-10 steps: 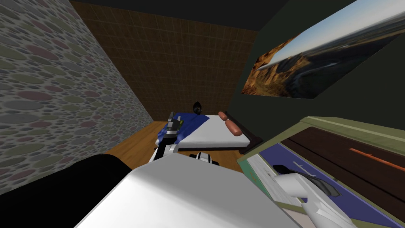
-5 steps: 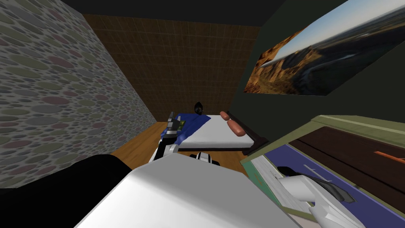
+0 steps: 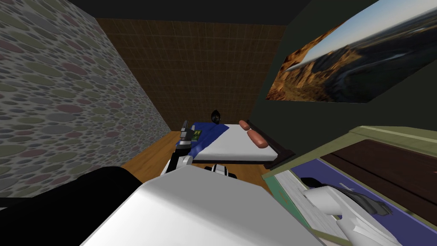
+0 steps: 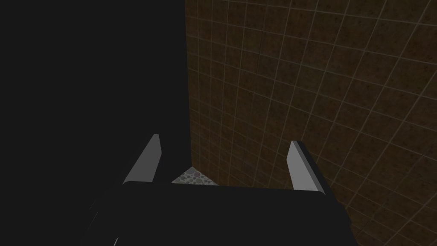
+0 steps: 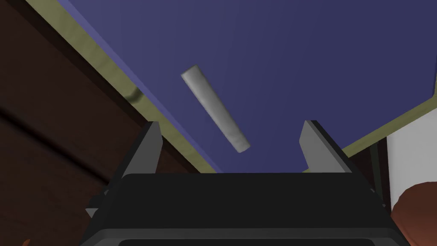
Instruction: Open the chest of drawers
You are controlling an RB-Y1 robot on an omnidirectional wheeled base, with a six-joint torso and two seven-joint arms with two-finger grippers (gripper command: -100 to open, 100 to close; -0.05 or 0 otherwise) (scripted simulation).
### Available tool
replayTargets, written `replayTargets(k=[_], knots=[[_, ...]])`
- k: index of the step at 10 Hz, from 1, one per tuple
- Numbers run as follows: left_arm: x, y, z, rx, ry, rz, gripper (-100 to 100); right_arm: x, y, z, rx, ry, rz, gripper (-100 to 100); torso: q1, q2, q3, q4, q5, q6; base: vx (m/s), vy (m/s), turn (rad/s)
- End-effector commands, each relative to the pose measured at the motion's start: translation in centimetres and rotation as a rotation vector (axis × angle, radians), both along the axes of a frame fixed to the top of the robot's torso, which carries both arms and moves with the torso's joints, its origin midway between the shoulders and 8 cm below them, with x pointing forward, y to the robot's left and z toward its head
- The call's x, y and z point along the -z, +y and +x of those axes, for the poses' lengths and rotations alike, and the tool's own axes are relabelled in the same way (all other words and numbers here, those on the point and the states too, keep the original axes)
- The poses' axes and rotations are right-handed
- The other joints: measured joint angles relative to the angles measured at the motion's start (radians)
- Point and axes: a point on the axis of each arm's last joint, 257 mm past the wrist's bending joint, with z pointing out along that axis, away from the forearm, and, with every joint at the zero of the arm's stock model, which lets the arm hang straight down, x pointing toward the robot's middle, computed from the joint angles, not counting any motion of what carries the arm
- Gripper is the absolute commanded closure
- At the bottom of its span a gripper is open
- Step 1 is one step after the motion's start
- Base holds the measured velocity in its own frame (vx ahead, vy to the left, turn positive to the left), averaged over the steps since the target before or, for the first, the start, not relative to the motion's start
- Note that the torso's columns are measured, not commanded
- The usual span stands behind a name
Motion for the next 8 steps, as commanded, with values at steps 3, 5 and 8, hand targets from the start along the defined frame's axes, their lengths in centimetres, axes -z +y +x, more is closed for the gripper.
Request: replayTargets(k=[3,5,8], knots=[[0.0,0.0,0.0,0.0,0.0,0.0,0,1.4,-1.2,0.6,-0.002,0.008,0.01,-100,0.001,0.0,0.0,0.0,0.0,0.001,-0.007,0.018,-0.004],[0.0,0.0,0.0,0.0,0.0,0.0,0,1.6,-1.7,1.8,-0.018,-0.001,0.009,-100,0.002,-0.001,0.0,0.0,0.0,0.0,-0.006,0.019,-0.004],[0.0,0.0,0.0,0.0,0.0,0.0,0,1.5,-2.2,3.0,-0.035,-0.012,0.008,-100,0.002,0.0,0.0,0.0,0.0,0.0,-0.009,0.019,-0.003]])
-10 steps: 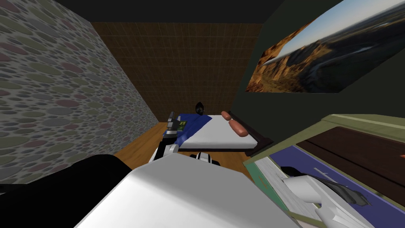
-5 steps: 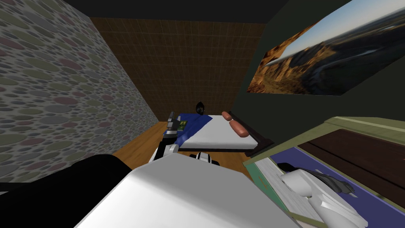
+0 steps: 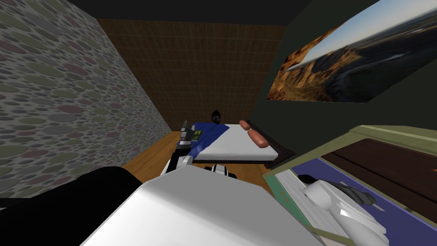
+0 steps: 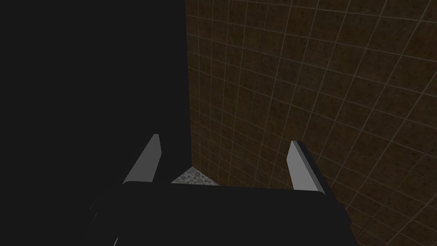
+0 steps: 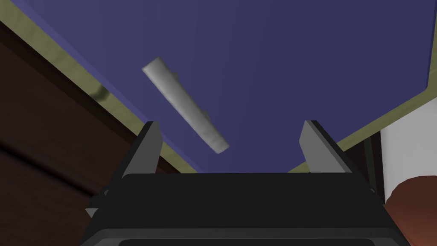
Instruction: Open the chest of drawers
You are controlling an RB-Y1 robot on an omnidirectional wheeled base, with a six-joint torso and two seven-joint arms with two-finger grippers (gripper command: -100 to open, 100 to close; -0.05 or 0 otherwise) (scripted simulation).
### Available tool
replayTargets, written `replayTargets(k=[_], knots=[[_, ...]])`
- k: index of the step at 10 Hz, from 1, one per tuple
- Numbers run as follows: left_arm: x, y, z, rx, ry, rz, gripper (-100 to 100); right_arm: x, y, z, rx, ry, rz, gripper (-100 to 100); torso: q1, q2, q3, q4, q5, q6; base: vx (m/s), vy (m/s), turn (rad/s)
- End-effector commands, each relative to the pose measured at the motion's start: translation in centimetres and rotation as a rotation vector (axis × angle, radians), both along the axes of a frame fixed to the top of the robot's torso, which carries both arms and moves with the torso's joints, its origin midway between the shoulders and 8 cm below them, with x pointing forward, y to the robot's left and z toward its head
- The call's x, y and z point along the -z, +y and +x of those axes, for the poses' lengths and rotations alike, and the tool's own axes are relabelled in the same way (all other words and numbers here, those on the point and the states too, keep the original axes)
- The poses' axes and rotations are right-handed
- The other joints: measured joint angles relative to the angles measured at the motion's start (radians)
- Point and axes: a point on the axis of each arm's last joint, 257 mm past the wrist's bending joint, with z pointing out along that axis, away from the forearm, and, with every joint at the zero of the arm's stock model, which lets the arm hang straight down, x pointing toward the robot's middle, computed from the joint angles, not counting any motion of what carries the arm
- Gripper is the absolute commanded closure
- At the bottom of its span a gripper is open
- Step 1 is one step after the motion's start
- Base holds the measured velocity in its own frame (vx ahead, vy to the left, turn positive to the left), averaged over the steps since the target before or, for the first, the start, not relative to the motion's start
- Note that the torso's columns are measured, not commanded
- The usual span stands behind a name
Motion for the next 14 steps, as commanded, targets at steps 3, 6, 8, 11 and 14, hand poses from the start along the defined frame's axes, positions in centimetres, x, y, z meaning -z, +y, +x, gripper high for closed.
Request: replayTargets(k=[3,6,8,11,14], knots=[[0.0,0.0,0.0,0.0,0.0,0.0,0,0.0,-0.9,1.5,-0.021,-0.015,0.0,-100,-0.001,0.0,0.0,0.0,0.0,0.0,-0.006,0.015,-0.004],[0.0,0.0,0.0,0.0,0.0,0.0,0,-0.3,-1.4,2.4,-0.034,-0.018,-0.003,-100,-0.001,0.0,0.0,0.0,0.0,0.001,-0.004,0.009,-0.002],[0.0,0.0,0.0,0.0,0.0,0.0,0,1.0,-2.4,0.0,0.01,0.016,0.006,-100,0.0,0.0,0.0,0.0,0.0,0.0,-0.006,0.016,0.003],[0.0,0.0,0.0,0.0,0.0,0.0,0,0.7,-3.1,0.5,0.007,0.012,0.005,-100,0.0,0.0,0.0,0.0,0.0,0.0,-0.005,0.015,-0.004],[0.0,0.0,0.0,0.0,0.0,0.0,0,0.0,-3.8,1.1,-0.001,0.003,0.002,-100,0.0,0.0,0.0,0.0,0.0,0.0,-0.007,0.017,-0.003]])
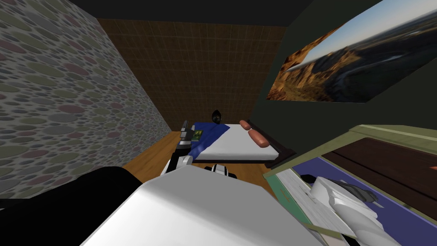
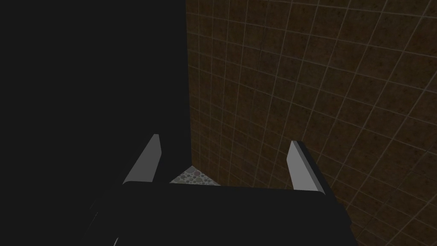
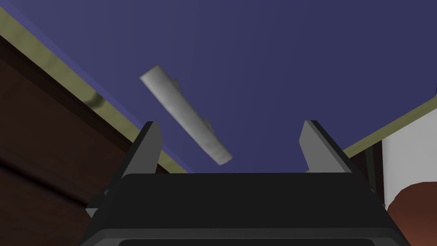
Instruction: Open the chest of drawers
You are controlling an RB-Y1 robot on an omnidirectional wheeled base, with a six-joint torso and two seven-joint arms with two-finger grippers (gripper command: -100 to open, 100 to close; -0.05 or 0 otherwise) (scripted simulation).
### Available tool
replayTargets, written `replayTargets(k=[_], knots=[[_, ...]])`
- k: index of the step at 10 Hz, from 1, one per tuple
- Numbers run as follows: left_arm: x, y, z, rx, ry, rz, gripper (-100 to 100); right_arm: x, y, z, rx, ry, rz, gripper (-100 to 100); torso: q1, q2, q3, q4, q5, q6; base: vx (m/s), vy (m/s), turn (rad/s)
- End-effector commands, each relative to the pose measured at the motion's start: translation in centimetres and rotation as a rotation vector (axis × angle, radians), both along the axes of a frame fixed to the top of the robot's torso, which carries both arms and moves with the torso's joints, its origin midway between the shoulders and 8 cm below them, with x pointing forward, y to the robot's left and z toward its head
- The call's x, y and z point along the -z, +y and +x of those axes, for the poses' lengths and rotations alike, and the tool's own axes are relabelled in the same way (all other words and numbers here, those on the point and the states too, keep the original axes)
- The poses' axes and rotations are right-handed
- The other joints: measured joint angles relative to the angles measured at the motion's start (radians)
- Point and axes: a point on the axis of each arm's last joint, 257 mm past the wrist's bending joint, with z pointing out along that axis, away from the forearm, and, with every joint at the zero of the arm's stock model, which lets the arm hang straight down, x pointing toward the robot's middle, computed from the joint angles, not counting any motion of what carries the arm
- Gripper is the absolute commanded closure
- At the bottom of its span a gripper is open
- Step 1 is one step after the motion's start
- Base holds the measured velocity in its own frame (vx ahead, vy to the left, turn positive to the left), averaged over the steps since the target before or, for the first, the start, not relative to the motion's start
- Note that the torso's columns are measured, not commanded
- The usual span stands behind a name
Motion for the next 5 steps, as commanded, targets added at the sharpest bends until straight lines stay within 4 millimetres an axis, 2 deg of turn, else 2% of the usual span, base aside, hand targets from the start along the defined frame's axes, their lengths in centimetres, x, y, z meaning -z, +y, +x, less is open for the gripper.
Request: replayTargets(k=[1,2,5], knots=[[0.0,0.0,0.0,0.0,0.0,0.0,0,0.4,-1.0,-1.4,0.029,0.011,0.008,-100,0.0,0.0,0.0,0.0,0.0,0.001,-0.002,0.01,0.003],[0.0,0.0,0.0,0.0,0.0,0.0,0,-1.1,-1.1,1.0,-0.01,-0.025,0.001,-100,-0.001,0.0,0.0,0.0,0.0,0.001,-0.008,0.02,-0.017],[0.0,0.0,0.0,0.0,0.0,0.0,0,-0.1,-1.9,-1.5,0.035,0.01,0.007,-100,-0.001,0.0,0.0,0.0,0.0,0.001,-0.004,0.011,0.003]])
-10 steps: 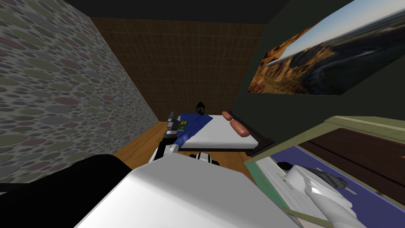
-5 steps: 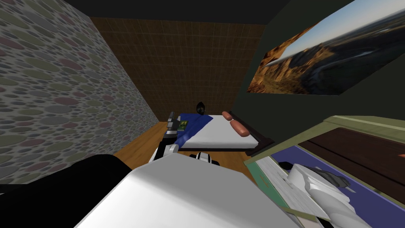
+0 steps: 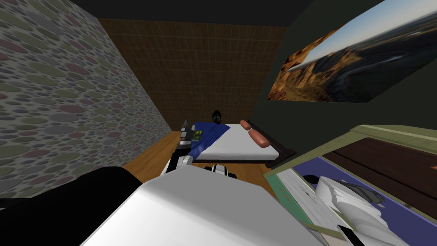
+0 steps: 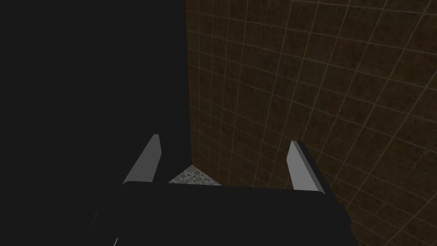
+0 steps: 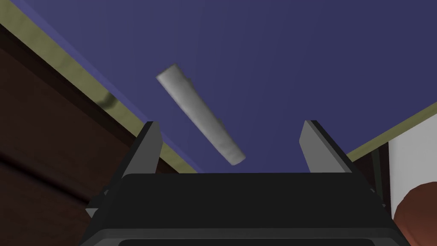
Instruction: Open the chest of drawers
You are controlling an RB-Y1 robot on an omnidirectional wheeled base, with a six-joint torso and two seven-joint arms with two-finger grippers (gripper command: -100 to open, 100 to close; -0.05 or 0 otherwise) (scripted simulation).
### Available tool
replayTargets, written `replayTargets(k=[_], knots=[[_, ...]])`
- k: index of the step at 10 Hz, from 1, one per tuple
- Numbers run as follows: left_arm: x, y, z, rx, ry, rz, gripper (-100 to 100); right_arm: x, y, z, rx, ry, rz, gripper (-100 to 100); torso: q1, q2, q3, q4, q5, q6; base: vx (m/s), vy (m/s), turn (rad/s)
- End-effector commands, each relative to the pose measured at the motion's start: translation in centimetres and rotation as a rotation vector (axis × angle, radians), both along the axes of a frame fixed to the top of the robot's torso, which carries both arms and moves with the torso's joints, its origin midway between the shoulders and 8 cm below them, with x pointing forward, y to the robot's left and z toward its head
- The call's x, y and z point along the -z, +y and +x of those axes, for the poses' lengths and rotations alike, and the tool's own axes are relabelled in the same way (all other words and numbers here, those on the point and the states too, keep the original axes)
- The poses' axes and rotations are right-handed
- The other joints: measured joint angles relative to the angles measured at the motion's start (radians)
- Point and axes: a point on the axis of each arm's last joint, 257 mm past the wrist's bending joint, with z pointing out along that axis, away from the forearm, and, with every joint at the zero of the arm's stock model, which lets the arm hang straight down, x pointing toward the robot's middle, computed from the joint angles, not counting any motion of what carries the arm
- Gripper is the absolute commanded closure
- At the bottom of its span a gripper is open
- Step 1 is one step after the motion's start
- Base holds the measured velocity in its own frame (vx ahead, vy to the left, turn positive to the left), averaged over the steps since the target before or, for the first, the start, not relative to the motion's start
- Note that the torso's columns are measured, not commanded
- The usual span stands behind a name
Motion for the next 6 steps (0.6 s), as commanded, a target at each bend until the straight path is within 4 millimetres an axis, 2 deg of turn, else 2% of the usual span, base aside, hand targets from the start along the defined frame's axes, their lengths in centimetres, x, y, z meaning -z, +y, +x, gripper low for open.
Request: replayTargets(k=[1,4,5,6], knots=[[0.0,0.0,0.0,0.0,0.0,0.0,0,-0.9,-0.7,0.6,-0.008,-0.013,-0.003,-100,-0.001,0.0,0.0,0.0,0.0,0.0,-0.009,0.019,-0.027],[0.0,0.0,0.0,0.0,0.0,0.0,0,0.0,-1.6,-2.0,0.04,0.021,0.003,-100,0.001,-0.001,-0.001,0.001,0.003,0.0,-0.006,0.013,0.007],[0.0,0.0,0.0,0.0,0.0,0.0,0,-0.3,-1.3,-1.1,0.025,0.009,0.001,-100,0.0,0.0,0.0,0.0,0.001,0.001,0.002,-0.002,-0.014],[0.0,0.0,0.0,0.0,0.0,0.0,0,0.0,-1.6,-2.0,0.041,0.021,0.003,-100,-0.001,0.0,0.0,0.0,0.001,0.0,0.0,0.005,0.014]])
